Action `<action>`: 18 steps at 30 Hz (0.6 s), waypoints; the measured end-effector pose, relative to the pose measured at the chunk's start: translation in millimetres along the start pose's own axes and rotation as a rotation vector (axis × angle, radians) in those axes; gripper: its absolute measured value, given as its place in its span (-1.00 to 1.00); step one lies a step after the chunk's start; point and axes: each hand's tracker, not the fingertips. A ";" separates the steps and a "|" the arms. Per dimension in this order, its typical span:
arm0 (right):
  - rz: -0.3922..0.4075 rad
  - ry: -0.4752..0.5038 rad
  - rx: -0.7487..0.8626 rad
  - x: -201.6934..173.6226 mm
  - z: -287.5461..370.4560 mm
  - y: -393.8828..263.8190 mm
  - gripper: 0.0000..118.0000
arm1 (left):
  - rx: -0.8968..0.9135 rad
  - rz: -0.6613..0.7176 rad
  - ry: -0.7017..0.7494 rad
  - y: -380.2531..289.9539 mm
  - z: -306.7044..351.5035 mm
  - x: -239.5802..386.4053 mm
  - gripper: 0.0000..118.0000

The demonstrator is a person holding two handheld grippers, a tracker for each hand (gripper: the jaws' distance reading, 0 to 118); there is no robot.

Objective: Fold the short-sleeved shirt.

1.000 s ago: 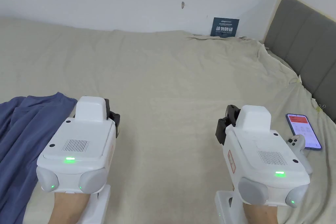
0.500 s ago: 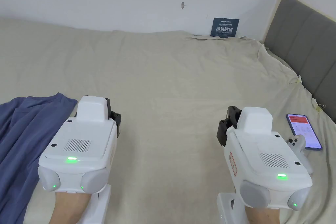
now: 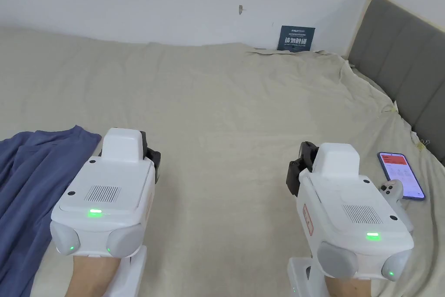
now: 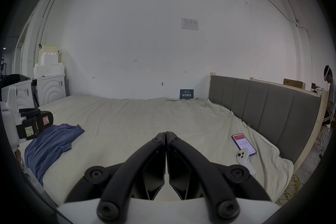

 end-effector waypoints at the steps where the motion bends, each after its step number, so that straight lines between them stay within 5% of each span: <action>1: 0.000 0.001 0.000 0.2 0.2 0.1 -1.00 | 0.000 -0.001 0.000 0.4 0.2 0.4 -1.00; 18: 0.017 -0.002 0.009 1.0 3.1 1.4 -1.00 | 0.010 0.000 -0.008 1.6 -1.6 1.2 -1.00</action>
